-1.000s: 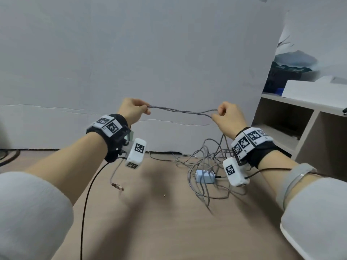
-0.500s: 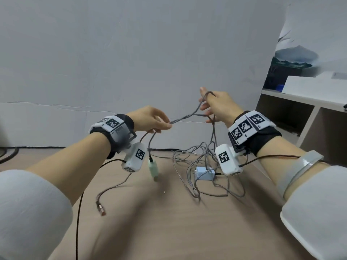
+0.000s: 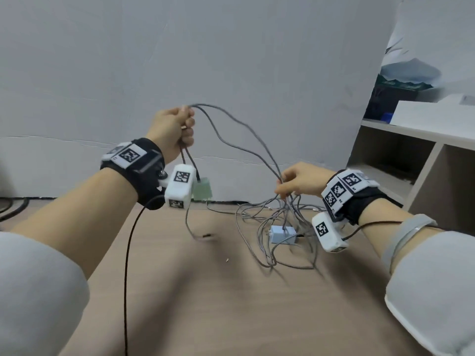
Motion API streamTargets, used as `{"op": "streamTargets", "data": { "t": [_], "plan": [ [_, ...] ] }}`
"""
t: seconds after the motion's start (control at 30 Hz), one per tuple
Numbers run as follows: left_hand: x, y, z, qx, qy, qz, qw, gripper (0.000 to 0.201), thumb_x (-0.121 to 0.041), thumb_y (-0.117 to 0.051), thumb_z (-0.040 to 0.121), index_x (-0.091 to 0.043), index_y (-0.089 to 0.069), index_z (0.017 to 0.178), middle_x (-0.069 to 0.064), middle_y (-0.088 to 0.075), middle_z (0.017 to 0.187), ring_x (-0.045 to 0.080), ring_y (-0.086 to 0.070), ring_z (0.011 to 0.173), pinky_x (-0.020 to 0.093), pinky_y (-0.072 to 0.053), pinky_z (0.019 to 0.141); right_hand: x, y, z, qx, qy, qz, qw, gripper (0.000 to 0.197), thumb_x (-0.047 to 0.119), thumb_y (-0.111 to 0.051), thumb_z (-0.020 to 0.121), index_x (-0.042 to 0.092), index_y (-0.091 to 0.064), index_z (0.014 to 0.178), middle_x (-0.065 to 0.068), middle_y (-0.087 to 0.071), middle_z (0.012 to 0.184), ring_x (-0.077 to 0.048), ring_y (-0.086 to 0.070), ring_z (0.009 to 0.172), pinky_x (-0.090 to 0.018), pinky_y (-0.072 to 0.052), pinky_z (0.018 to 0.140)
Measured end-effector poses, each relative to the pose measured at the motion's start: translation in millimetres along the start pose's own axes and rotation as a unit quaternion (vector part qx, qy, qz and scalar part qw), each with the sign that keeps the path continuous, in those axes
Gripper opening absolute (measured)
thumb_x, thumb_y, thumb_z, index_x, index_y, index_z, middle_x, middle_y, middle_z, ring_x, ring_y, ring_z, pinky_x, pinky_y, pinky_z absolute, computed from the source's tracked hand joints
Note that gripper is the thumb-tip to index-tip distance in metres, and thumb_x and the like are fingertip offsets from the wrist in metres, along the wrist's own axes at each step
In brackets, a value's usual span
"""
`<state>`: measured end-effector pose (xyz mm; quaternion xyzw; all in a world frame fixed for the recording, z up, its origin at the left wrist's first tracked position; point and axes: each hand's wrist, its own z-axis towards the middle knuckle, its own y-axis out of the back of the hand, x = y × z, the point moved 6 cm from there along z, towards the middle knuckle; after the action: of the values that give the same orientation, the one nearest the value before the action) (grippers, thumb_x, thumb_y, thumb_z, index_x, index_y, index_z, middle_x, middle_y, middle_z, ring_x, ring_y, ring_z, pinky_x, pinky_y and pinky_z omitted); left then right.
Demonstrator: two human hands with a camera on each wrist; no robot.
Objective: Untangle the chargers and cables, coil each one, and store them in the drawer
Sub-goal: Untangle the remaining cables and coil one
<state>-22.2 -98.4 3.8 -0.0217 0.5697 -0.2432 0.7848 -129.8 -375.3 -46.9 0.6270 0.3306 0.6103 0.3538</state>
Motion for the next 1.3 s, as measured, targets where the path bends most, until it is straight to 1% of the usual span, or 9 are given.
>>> {"op": "streamTargets", "data": {
  "t": [0.13, 0.27, 0.57, 0.73, 0.83, 0.93, 1.07, 1.17, 1.3],
  "plan": [
    [-14, 26, 10, -0.087, -0.021, -0.008, 0.996, 0.031, -0.023, -0.038, 0.11, -0.017, -0.053, 0.083, -0.008, -0.044, 0.056, 0.005, -0.027, 0.042, 0.018, -0.02, 0.038, -20, -2, 5, -0.014, -0.045, -0.094, 0.994, 0.018, 0.02, -0.069, 0.088, 0.004, -0.075, 0.092, 0.007, -0.073, 0.073, -0.007, -0.06, 0.066, -0.024, -0.042, 0.063],
    [-1, 55, 12, -0.189, 0.031, 0.03, 0.981, 0.031, -0.011, -0.035, 0.105, -0.016, -0.054, 0.081, -0.004, -0.04, 0.058, 0.005, -0.024, 0.033, 0.015, -0.017, 0.036, -24, 5, 4, -0.042, -0.028, -0.091, 0.995, 0.024, 0.029, -0.064, 0.096, 0.006, -0.073, 0.093, 0.002, -0.076, 0.081, -0.015, -0.068, 0.078, -0.032, -0.049, 0.075],
    [37, 56, 6, -0.116, 0.163, 0.283, 0.938, 0.016, -0.009, -0.052, 0.099, -0.003, -0.06, 0.088, 0.007, -0.06, 0.072, 0.015, -0.053, 0.053, 0.022, -0.043, 0.047, 35, 41, -6, -0.203, 0.089, 0.014, 0.975, 0.035, 0.033, -0.047, 0.106, 0.012, -0.07, 0.09, -0.001, -0.042, 0.067, -0.017, -0.048, 0.062, -0.04, -0.061, 0.068],
    [8, -7, -9, -0.025, -0.085, 0.549, 0.831, 0.043, -0.02, -0.067, 0.09, -0.012, -0.06, 0.131, 0.012, -0.057, 0.13, 0.027, -0.055, 0.12, 0.035, -0.044, 0.103, 66, 43, -12, -0.177, 0.102, 0.127, 0.971, 0.033, 0.029, -0.045, 0.107, 0.013, -0.07, 0.093, 0.0, -0.039, 0.062, -0.015, -0.042, 0.055, -0.04, -0.058, 0.069],
    [-2, -77, -44, 0.129, -0.243, 0.507, 0.817, 0.035, -0.029, -0.069, 0.093, -0.018, -0.064, 0.125, 0.0, -0.066, 0.117, 0.013, -0.061, 0.105, 0.029, -0.048, 0.095, 80, 33, -16, -0.109, 0.104, 0.196, 0.969, 0.031, 0.023, -0.046, 0.107, 0.003, -0.068, 0.1, 0.001, -0.042, 0.059, -0.014, -0.042, 0.05, -0.035, -0.057, 0.064],
    [8, -106, -55, 0.184, -0.223, 0.477, 0.83, 0.023, -0.034, -0.06, 0.099, -0.018, -0.069, 0.113, 0.001, -0.069, 0.083, 0.015, -0.063, 0.073, 0.032, -0.051, 0.07, 85, 29, -21, -0.094, 0.093, 0.236, 0.963, 0.03, 0.023, -0.046, 0.107, 0.002, -0.065, 0.098, -0.001, -0.049, 0.061, -0.014, -0.047, 0.051, -0.033, -0.058, 0.063],
    [-3, -93, -51, 0.104, -0.29, 0.47, 0.827, 0.029, -0.023, -0.051, 0.104, -0.011, -0.071, 0.088, -0.011, -0.045, 0.053, 0.004, -0.044, 0.049, 0.018, -0.03, 0.052, 58, 43, -20, -0.187, -0.006, 0.301, 0.935, 0.034, 0.019, -0.043, 0.105, 0.007, -0.061, 0.079, -0.008, -0.059, 0.071, -0.021, -0.059, 0.062, -0.04, -0.059, 0.073],
    [-18, -56, -33, -0.002, -0.282, 0.408, 0.868, 0.031, -0.025, -0.046, 0.102, -0.019, -0.064, 0.077, -0.01, -0.046, 0.059, 0.005, -0.041, 0.053, 0.028, -0.031, 0.055, 21, 49, -17, -0.228, -0.119, 0.382, 0.888, 0.032, 0.014, -0.036, 0.101, 0.009, -0.052, 0.073, -0.004, -0.047, 0.051, -0.018, -0.045, 0.048, -0.025, -0.048, 0.051],
    [-22, 15, 3, -0.196, -0.172, 0.2, 0.944, 0.034, -0.033, -0.042, 0.1, -0.025, -0.059, 0.071, -0.007, -0.047, 0.061, 0.013, -0.043, 0.055, 0.033, -0.036, 0.063, -25, 42, -22, -0.244, -0.221, 0.378, 0.866, 0.029, 0.012, -0.032, 0.1, 0.008, -0.048, 0.077, -0.001, -0.037, 0.034, -0.019, -0.034, 0.051, -0.027, -0.034, 0.055]
  ]
}}
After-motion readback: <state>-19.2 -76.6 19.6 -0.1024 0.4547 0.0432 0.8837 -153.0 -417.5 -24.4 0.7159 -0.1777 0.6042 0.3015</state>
